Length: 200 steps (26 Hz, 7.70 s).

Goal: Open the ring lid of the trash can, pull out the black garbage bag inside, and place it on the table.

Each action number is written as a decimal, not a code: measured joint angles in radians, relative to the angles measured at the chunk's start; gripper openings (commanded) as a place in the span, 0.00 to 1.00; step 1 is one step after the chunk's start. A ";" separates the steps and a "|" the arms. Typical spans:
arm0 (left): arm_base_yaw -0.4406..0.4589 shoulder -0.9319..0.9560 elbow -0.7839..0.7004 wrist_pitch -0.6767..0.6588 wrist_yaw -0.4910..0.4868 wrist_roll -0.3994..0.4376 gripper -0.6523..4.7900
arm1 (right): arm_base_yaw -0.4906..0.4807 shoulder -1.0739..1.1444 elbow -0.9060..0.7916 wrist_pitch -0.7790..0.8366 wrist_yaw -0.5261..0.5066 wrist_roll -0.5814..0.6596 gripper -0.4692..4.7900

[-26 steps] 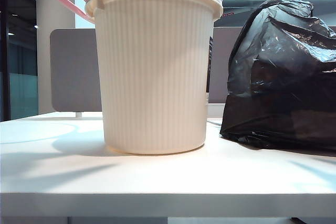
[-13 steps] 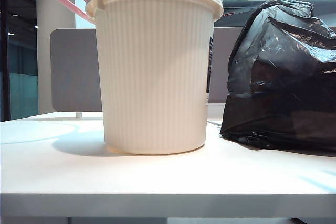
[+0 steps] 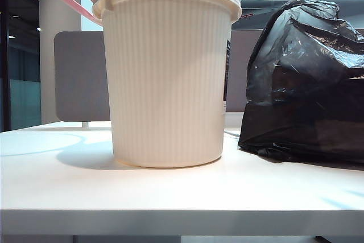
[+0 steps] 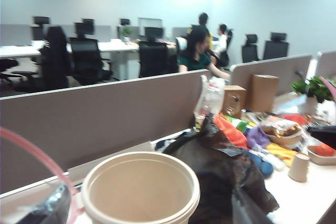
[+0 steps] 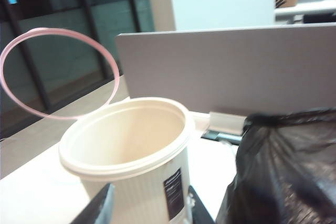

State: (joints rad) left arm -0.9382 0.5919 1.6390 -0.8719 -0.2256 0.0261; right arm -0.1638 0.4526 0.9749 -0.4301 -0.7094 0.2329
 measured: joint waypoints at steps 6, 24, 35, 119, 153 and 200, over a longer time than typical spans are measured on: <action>0.000 -0.123 -0.166 0.003 -0.005 0.000 0.85 | 0.052 -0.036 -0.075 0.022 -0.006 0.005 0.41; -0.002 -0.294 -0.583 0.060 0.196 0.029 0.61 | 0.083 -0.241 -0.280 0.066 -0.006 0.004 0.41; -0.002 -0.293 -0.769 0.159 0.313 0.060 0.49 | 0.083 -0.269 -0.359 0.056 -0.002 0.005 0.41; 0.000 -0.291 -1.492 0.874 0.290 -0.087 0.11 | 0.083 -0.449 -0.819 0.125 0.617 -0.003 0.16; 0.000 -0.292 -1.563 0.875 0.294 -0.088 0.11 | 0.083 -0.449 -0.928 0.126 0.624 -0.023 0.17; -0.001 -0.292 -1.632 0.770 0.354 -0.118 0.11 | 0.083 -0.449 -0.928 0.125 0.645 -0.024 0.17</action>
State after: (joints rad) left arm -0.9390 0.2996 0.0071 -0.1017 0.1287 -0.0917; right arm -0.0807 0.0032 0.0471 -0.3050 -0.0639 0.2092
